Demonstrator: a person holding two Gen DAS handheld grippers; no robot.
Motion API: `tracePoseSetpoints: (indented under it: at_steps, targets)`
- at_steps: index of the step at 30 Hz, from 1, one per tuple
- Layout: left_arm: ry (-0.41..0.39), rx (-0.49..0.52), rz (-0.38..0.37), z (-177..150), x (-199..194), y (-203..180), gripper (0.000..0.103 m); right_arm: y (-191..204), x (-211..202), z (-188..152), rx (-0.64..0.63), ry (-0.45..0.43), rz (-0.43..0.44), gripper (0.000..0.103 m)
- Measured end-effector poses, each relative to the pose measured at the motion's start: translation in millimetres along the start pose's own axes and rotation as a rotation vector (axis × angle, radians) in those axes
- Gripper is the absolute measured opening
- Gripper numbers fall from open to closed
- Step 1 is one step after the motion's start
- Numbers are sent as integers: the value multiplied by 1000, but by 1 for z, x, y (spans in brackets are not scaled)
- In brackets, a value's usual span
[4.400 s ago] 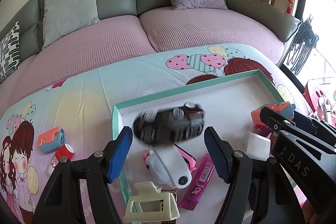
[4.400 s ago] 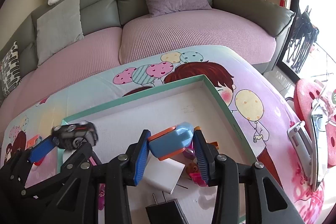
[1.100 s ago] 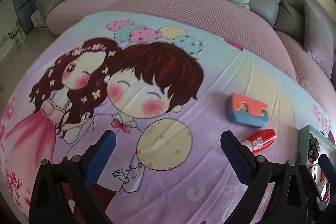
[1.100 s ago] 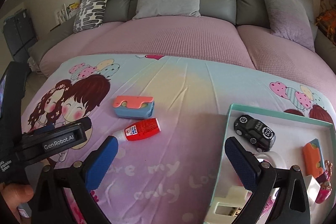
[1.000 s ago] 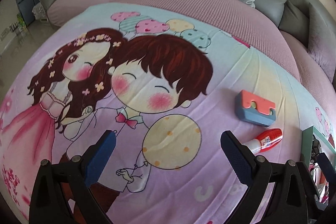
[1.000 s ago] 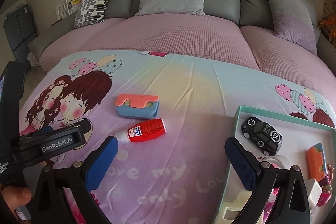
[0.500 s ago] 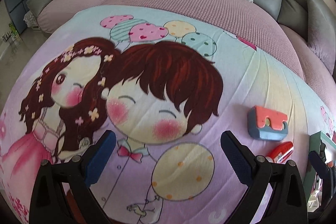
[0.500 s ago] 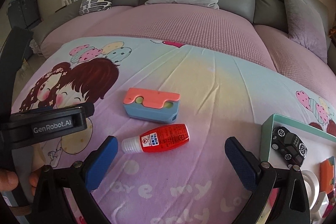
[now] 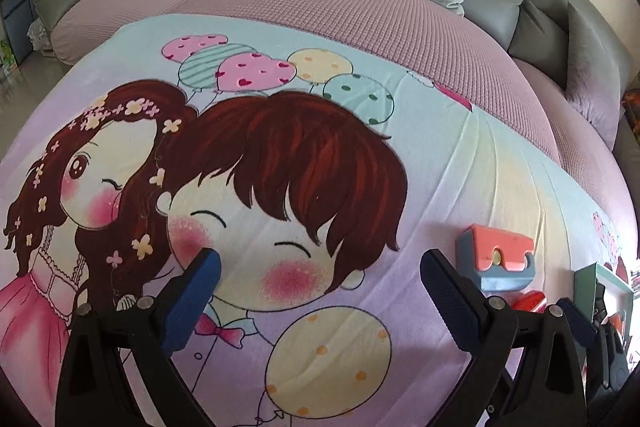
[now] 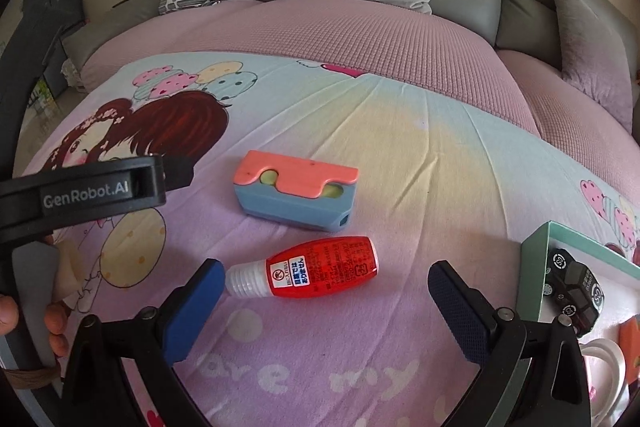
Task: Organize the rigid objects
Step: 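Withdraw both tools from the tray back toward the remaining objects, then grasp the red glue bottle with the right tool while the left tool grasps the coral-blue block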
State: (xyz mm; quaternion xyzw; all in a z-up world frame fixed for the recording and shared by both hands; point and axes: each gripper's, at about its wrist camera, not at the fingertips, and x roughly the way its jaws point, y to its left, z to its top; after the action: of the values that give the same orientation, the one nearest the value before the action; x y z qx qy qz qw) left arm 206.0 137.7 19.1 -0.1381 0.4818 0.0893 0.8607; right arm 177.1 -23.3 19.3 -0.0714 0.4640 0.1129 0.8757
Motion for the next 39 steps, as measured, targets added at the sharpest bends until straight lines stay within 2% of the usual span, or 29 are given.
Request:
tracePoseSetpoints:
  at_steps: [9,16,20,27,35,39]
  targets:
    - [6,24,25,-5,-1,-1,100,6,9,-4,-36,19,18,102]
    - [5,24,25,-4,-1,0,100,9,8,-5,-40,-1,33,85]
    - [6,25,27,-4,0,-1,100,10,7,-5,-47,4,33,81]
    - [7,22,30,-4,0,-1,100,9,7,-6,-46,22,28,80]
    - [-4,22,-8,-3,-4,-6,100,-8,2,-5,9,26,-21,80]
    - [-38,17,-71,0,-8,-15,100,-14,-3,-3,20,19,-45,80]
